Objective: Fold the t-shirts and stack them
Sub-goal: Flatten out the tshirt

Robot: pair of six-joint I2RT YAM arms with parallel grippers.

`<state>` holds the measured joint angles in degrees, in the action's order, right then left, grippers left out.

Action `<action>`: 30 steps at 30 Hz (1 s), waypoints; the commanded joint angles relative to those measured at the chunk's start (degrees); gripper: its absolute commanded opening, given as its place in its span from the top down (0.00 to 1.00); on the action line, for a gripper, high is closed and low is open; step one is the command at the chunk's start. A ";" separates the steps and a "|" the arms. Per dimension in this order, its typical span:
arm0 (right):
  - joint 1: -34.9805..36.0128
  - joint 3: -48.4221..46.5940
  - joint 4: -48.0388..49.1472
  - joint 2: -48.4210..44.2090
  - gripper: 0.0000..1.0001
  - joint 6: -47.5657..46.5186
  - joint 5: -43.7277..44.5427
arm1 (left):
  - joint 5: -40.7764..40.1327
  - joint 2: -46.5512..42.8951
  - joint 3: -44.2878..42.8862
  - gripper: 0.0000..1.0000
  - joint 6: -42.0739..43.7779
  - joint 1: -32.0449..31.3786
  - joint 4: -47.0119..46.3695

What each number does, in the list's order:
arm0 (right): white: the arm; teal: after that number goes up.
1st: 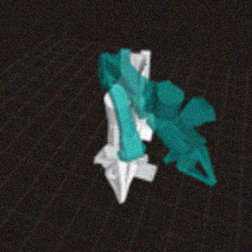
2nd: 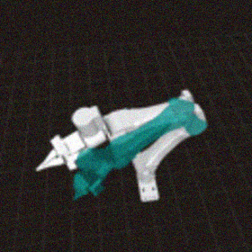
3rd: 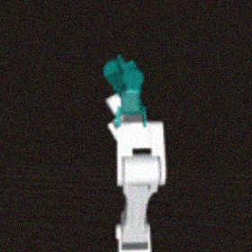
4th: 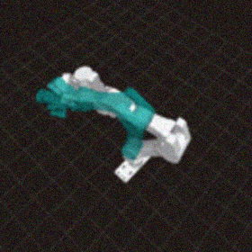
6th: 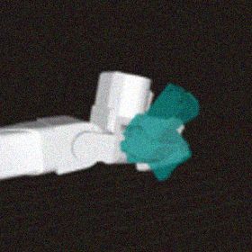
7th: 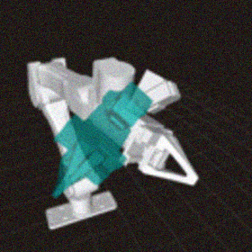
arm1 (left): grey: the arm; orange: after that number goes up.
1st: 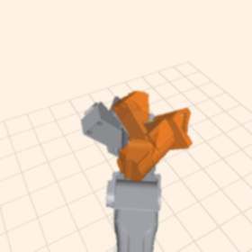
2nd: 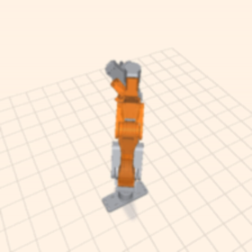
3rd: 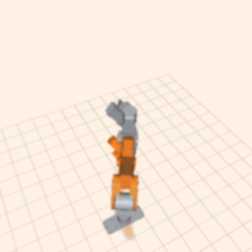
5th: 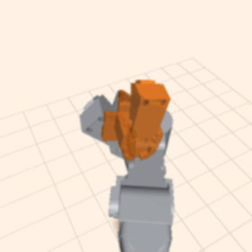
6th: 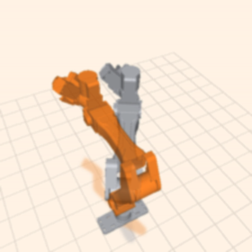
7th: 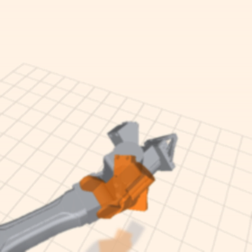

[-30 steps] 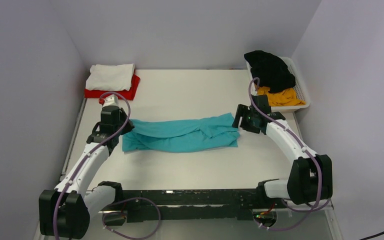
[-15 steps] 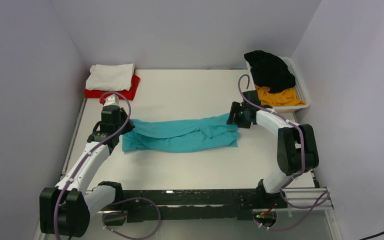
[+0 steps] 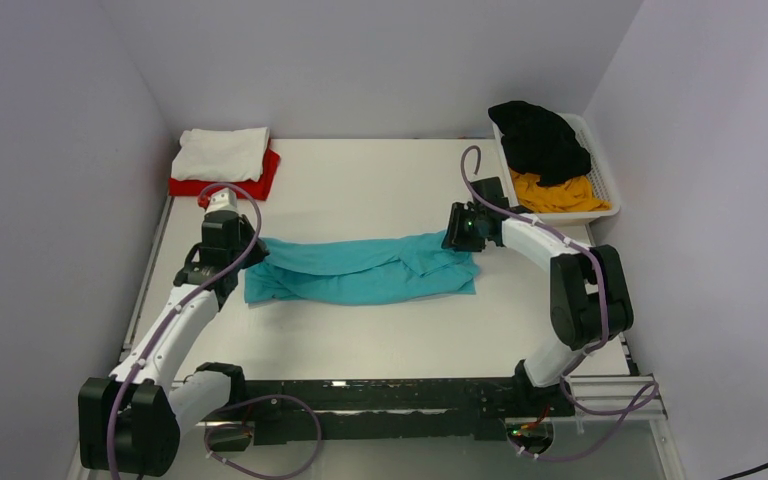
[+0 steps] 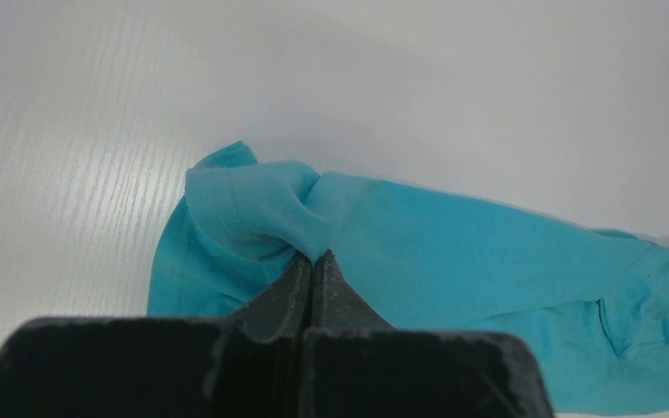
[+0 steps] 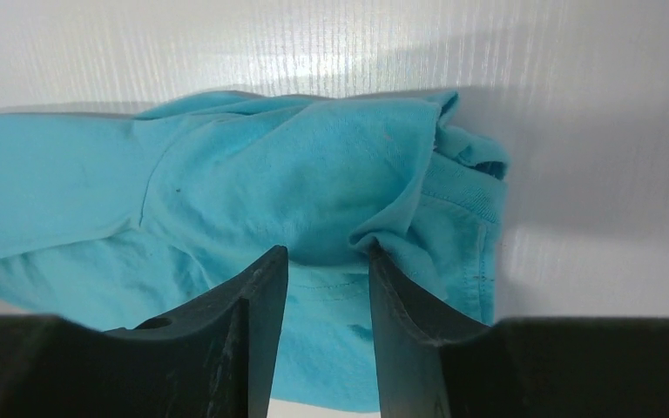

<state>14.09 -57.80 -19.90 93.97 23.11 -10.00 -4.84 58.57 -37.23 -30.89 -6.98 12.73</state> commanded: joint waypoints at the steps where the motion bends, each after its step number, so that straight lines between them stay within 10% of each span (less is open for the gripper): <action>1: -0.04 -2.95 0.67 0.95 0.59 -0.69 0.63 | -0.70 -0.48 -1.70 1.00 0.14 0.13 -1.53; 11: 0.04 -1.73 -2.60 0.16 0.59 -1.09 15.24 | -0.96 -0.71 -1.66 1.00 0.31 0.13 -1.30; 23: -0.08 -1.98 1.80 3.47 0.63 -2.81 11.17 | -1.00 0.20 -1.95 1.00 0.31 0.13 -1.30; 30: 0.08 -1.53 1.84 1.54 1.00 -2.15 14.25 | -1.51 -0.35 -2.03 1.00 0.50 0.13 -1.08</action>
<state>14.13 -58.76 -19.84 98.21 20.71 1.89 -5.28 58.76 -37.23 -30.87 -6.98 12.75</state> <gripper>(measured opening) 0.039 0.015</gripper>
